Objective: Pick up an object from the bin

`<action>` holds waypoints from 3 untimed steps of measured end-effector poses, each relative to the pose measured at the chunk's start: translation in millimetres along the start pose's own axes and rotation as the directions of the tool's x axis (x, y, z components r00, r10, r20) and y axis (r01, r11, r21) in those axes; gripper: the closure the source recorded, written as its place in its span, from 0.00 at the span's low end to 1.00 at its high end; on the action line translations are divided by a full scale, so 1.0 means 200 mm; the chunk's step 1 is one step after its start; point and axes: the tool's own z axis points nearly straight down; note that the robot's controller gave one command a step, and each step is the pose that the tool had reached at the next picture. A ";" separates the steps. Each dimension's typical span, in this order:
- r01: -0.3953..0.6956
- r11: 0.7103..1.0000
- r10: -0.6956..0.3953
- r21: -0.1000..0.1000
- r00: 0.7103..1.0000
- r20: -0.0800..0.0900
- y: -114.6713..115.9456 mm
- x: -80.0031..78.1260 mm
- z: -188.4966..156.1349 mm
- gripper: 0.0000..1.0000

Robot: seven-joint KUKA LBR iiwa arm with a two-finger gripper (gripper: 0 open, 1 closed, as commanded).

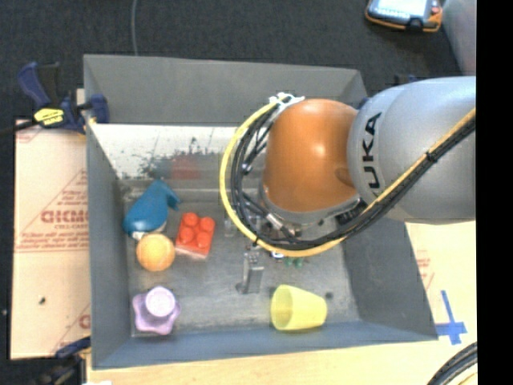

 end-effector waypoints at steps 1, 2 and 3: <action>-0.005 1.000 0.005 -0.001 1.000 0.008 0.00 -0.01 -0.02 0.00; 0.004 1.000 -0.004 -0.002 1.000 0.012 0.02 -0.49 0.65 0.00; -0.058 0.998 0.058 -0.007 0.998 0.022 0.24 -0.38 0.21 0.00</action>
Offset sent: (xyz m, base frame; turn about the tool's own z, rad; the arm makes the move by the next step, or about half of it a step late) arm 0.0936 0.0045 -0.1298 -0.0053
